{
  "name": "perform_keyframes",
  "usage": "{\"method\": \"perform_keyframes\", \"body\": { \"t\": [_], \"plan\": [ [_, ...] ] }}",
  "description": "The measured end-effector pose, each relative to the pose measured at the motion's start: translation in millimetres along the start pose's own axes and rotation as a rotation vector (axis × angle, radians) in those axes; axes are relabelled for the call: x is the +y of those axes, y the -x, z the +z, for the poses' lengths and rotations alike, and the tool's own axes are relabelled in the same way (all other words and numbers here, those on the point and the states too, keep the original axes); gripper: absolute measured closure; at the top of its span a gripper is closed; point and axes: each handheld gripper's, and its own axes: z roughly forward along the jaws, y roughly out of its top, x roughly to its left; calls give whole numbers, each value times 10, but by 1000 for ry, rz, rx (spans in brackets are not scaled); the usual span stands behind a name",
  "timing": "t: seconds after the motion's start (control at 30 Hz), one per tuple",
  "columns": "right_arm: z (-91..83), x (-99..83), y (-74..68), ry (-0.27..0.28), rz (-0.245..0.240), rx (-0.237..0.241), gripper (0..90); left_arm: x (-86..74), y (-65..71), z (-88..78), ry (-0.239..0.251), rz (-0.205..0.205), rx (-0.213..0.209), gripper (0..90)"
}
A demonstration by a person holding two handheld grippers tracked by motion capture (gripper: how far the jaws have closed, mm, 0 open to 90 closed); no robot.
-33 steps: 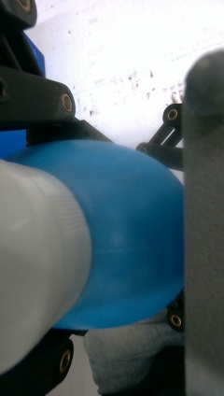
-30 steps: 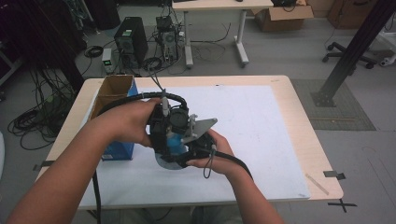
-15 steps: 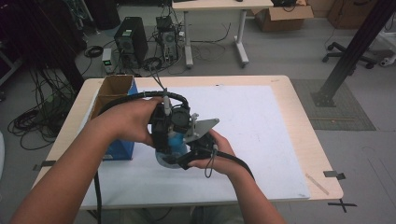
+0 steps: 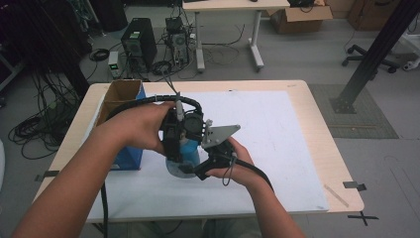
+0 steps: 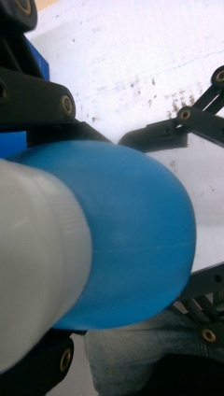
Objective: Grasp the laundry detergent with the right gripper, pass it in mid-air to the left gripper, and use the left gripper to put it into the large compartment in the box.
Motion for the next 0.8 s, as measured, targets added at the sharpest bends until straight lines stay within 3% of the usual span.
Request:
{"method": "perform_keyframes", "body": {
  "t": [0.47,0.63,0.8],
  "plan": [
    [-242,-82,112,-53,35,6,14,21,-49,-94,0,-22,-17,397],
    [-384,-63,149,-27,54,21,14,48,-62,-152,4,-27,-17,397],
    [-577,-52,169,-33,36,14,14,53,-88,-210,3,-45,-38,396]
  ]
}}
